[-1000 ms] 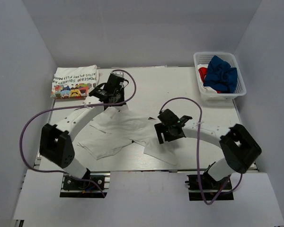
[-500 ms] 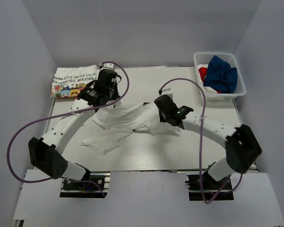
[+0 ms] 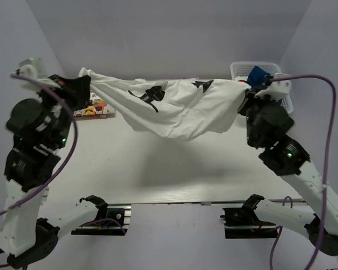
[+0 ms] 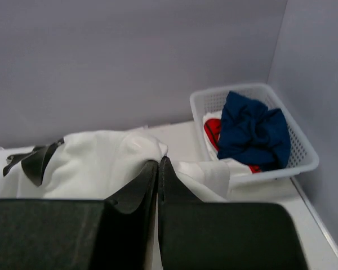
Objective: Fold and stack the t-shirts
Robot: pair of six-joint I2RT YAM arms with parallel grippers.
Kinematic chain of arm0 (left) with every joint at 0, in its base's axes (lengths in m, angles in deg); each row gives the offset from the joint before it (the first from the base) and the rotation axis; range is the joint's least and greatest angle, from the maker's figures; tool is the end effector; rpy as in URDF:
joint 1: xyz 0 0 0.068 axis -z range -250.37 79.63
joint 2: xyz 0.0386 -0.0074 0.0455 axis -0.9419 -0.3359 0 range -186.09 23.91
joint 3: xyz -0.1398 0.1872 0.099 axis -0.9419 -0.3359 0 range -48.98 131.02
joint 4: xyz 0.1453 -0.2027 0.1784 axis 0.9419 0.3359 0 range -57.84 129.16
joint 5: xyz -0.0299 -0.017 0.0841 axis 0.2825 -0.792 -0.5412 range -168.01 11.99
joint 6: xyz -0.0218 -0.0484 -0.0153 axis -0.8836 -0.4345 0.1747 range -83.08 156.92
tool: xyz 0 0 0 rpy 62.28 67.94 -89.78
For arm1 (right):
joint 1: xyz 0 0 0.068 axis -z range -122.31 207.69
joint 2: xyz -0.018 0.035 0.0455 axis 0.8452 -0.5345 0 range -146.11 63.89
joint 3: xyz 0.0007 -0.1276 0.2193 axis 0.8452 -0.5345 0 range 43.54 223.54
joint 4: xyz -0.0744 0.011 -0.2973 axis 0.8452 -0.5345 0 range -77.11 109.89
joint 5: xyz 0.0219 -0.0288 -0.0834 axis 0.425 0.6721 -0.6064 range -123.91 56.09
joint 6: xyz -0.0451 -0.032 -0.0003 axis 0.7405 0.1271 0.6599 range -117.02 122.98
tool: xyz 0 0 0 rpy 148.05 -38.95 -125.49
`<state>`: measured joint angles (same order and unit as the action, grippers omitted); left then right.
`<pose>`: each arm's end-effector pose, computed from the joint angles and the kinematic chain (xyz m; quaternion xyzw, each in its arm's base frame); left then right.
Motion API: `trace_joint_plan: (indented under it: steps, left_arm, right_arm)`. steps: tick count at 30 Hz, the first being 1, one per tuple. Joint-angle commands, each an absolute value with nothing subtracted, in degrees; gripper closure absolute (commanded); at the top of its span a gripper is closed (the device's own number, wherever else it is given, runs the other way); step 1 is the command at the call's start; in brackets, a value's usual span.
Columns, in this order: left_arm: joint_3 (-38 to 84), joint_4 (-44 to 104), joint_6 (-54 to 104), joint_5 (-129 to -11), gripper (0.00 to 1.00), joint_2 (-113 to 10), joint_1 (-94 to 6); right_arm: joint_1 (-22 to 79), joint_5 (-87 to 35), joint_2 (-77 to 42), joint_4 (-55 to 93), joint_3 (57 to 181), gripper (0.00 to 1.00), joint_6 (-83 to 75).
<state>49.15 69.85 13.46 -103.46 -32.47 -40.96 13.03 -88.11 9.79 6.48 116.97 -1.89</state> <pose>0.1567 -0.0698 0.5643 -0.1264 0.6723 -0.1833 0.7060 0.1841 0.1390 0.4748 0.1152 0.6757 0.0000 0.7281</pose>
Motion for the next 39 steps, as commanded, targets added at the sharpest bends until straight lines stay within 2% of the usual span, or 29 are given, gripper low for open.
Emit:
trace_joint_plan:
  steps: [1,5,7,12,18,20,22,23,24,25,26,27,28,29,31,33,39]
  left_arm:
    - [52.5,69.0,13.9,-99.0,1.0,-29.4,-41.8]
    - [56.0,67.8,14.4,-93.4,1.0,-28.0,-41.8]
    - [56.8,67.3,14.4,-91.7,1.0,-28.0,-41.8]
    - [54.2,67.9,10.9,-98.6,1.0,-32.2,-41.8]
    - [48.8,75.5,4.2,-113.2,1.0,-50.7,-42.3]
    - [45.3,77.2,1.3,-114.2,1.0,-55.6,-43.3]
    - [42.2,78.6,-1.2,-111.3,1.0,-62.5,-46.5]
    - [41.5,78.6,-1.2,-111.3,0.94,-64.6,-46.6]
    - [40.9,78.6,-1.2,-109.5,0.83,-66.7,-47.6]
    - [40.9,78.6,-1.9,-108.5,0.6,-70.8,-49.7]
    - [42.1,79.6,-1.9,-107.7,0.43,-72.9,-50.7]
    - [43.3,82.1,-1.9,-106.9,0.29,-74.9,-52.2]
    - [45.7,83.2,-1.9,-106.9,0.15,-77.8,-52.2]
    - [46.5,84.2,-1.9,-106.3,0.11,-78.7,-53.0]
    - [45.9,84.8,-0.3,-105.2,0.01,-78.7,-53.5]
    - [42.9,84.8,-0.3,-105.2,0.01,-75.6,-53.5]
    - [23.2,84.0,-3.7,-95.8,0.01,-62.1,-52.2]
  right_arm:
    - [13.0,-85.6,14.8,12.9,121.5,1.0,6.5]
    - [13.1,-74.1,18.9,9.0,129.1,1.0,6.8]
    - [13.0,-72.2,19.4,8.9,130.2,1.0,8.1]
    - [13.2,-79.0,17.4,12.1,125.2,1.0,9.4]
    - [14.0,-92.0,5.1,13.7,115.4,1.0,5.0]
    - [16.8,-91.4,-0.3,12.6,111.3,1.0,-1.3]
    - [21.4,-80.5,-5.0,11.1,108.3,1.0,-7.1]
    - [22.3,-80.4,-6.4,11.1,106.1,1.0,-7.1]
    - [23.5,-76.1,-8.2,10.2,105.6,1.0,-10.6]
    - [26.5,-74.3,-14.0,7.9,105.3,1.0,-11.9]
    - [27.2,-71.5,-16.1,6.9,106.5,0.99,-12.7]
    - [27.9,-69.6,-20.0,4.1,107.4,0.81,-15.2]
    - [29.7,-68.5,-23.6,0.9,110.9,0.36,-15.7]
    - [30.2,-67.9,-25.2,-2.1,112.2,0.1,-16.4]
    - [31.3,-66.3,-28.6,-5.5,115.2,0.1,-18.7]
    - [32.2,-65.3,-28.1,-5.6,115.6,0.1,-19.8]
    - [35.2,-61.2,-22.1,-5.6,109.0,0.1,-23.7]
